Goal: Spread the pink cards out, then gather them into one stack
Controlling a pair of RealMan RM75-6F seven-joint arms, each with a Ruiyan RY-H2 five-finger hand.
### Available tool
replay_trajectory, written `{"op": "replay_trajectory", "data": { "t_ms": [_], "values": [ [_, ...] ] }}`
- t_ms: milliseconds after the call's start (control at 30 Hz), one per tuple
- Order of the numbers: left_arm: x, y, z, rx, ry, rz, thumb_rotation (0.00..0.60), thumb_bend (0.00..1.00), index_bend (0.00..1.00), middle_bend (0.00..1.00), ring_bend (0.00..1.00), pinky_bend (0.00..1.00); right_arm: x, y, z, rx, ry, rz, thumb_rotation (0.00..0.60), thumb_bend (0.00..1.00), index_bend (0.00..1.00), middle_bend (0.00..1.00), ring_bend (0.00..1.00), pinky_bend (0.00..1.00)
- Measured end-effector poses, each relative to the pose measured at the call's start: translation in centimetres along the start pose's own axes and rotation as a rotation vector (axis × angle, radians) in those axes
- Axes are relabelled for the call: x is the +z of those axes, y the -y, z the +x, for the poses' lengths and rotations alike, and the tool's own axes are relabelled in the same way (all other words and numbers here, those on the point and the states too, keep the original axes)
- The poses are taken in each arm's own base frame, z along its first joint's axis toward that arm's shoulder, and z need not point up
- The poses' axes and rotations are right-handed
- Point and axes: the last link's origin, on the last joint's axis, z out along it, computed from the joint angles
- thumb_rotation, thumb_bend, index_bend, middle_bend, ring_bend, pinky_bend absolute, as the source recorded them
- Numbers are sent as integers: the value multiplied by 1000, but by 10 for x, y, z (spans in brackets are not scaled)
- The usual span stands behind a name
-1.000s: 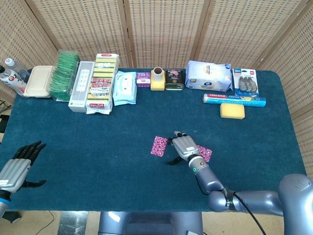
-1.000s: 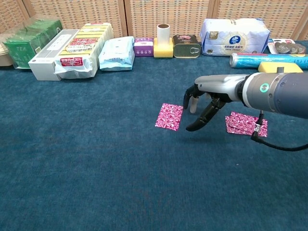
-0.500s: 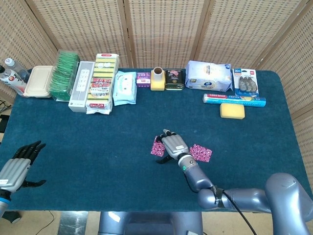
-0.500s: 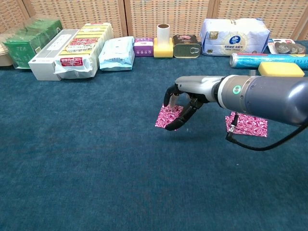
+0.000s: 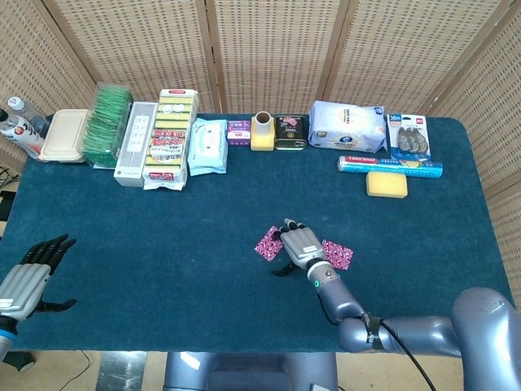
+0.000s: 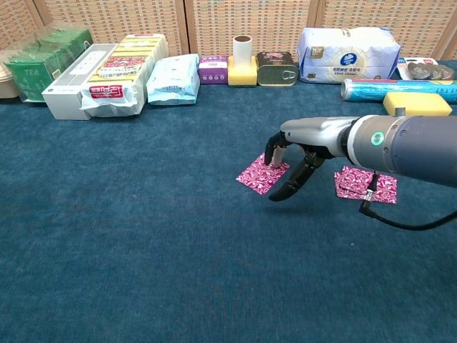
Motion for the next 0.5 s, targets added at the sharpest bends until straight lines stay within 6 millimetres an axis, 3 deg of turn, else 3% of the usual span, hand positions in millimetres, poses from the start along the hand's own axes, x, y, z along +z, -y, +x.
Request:
{"op": "replay_trajectory", "data": {
  "t_ms": [500],
  "values": [
    [0, 0, 0, 2, 1, -2, 600, 33, 0, 0, 0, 35, -25, -14, -8, -67, 61, -42, 399, 242, 235, 241, 34, 157]
  ]
}}
